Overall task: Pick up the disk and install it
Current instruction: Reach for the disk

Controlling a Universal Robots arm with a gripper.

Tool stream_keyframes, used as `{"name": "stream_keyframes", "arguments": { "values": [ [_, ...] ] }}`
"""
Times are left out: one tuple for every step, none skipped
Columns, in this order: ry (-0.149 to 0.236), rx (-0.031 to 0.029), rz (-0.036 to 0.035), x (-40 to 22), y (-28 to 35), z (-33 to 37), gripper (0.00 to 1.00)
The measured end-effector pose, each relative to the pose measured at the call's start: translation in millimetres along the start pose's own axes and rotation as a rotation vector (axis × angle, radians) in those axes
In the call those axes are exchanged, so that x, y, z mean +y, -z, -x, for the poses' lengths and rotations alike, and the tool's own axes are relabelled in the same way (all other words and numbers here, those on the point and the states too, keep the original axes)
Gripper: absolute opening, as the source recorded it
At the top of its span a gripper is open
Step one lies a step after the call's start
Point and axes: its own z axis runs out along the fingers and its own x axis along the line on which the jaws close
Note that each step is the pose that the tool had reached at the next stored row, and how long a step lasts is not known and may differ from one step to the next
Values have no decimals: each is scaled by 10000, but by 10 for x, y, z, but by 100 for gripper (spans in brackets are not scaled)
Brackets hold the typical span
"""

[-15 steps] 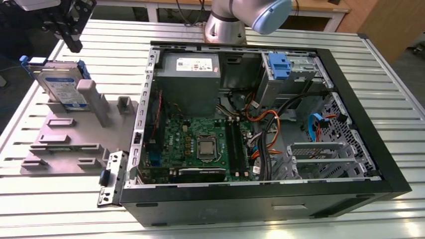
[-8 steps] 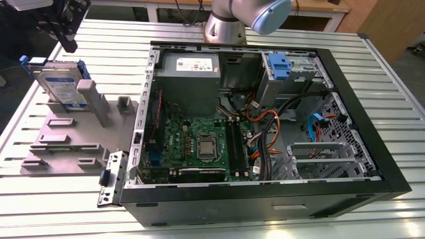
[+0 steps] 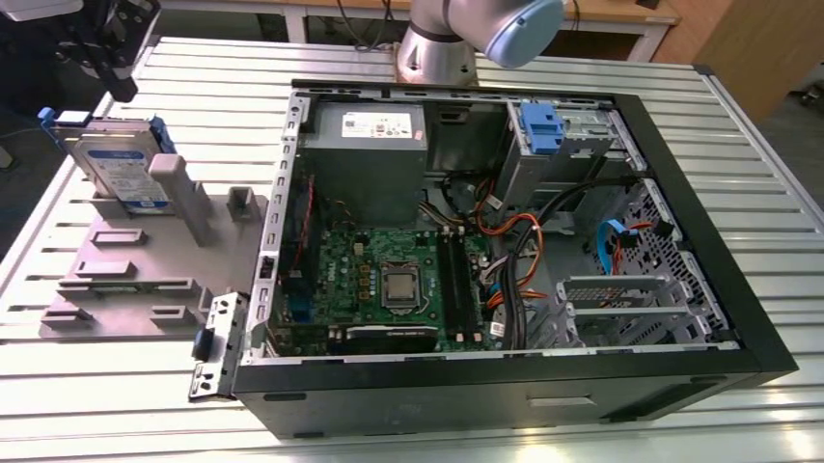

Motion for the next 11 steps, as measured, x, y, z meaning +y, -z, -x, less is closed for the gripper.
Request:
{"name": "stream_keyframes", "arguments": {
  "values": [
    [0,0,0,2,-3,-19,11],
    [0,0,0,3,-5,-40,11],
    [1,0,0,5,-8,-59,11],
    [1,-1,0,6,-12,-76,11],
    [1,0,0,9,-14,-92,11],
    [0,1,-1,12,-17,-107,11],
    [0,0,0,15,-21,-123,11],
    [0,1,0,19,-25,-139,11],
    [-1,0,0,24,-30,-156,11],
    [0,0,0,28,-36,-172,11],
    [0,-2,1,34,-43,-188,11]
  ]
}}
